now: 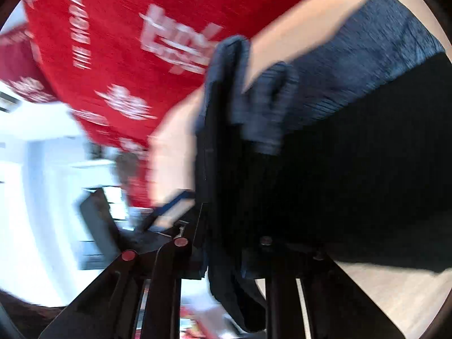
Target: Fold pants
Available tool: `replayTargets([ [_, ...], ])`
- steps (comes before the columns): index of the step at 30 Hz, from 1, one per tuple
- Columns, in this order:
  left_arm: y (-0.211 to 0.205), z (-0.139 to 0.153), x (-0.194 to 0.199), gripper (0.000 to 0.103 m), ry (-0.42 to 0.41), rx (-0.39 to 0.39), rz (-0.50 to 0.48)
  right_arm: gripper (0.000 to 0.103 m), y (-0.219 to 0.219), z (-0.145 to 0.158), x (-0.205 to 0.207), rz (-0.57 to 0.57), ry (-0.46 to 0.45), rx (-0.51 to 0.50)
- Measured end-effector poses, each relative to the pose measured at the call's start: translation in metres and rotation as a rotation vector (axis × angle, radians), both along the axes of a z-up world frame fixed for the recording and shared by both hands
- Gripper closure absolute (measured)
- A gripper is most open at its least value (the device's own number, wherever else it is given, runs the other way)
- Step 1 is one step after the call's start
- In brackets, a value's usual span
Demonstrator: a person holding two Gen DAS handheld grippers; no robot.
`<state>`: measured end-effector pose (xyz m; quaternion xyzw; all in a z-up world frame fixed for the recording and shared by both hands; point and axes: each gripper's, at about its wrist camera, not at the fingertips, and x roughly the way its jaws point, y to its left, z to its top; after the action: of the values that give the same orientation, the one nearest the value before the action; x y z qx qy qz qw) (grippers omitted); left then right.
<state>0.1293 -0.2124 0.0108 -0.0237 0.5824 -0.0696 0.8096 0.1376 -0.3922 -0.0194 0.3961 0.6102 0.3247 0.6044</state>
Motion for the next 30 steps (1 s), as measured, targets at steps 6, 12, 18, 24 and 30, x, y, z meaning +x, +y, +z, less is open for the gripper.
replayTargets([
  [6,-0.034,0.04,0.007,0.027,-0.025,-0.007,0.004,0.086,-0.026,0.042,0.017,0.015,-0.062,0.062],
  [12,-0.071,0.043,0.002,0.029,-0.015,0.02,-0.042,0.086,-0.071,0.05,0.021,0.033,-0.096,0.005],
  [18,-0.112,-0.006,0.012,0.029,0.074,0.059,-0.031,0.082,-0.123,-0.009,0.025,-0.04,0.015,-0.092],
  [24,-0.112,-0.013,0.01,0.028,0.083,0.065,-0.062,0.076,-0.133,-0.044,0.022,-0.037,0.062,-0.157],
  [30,-0.073,0.01,0.01,0.028,0.055,0.093,-0.014,0.069,-0.139,-0.013,0.01,-0.073,-0.003,-0.365],
])
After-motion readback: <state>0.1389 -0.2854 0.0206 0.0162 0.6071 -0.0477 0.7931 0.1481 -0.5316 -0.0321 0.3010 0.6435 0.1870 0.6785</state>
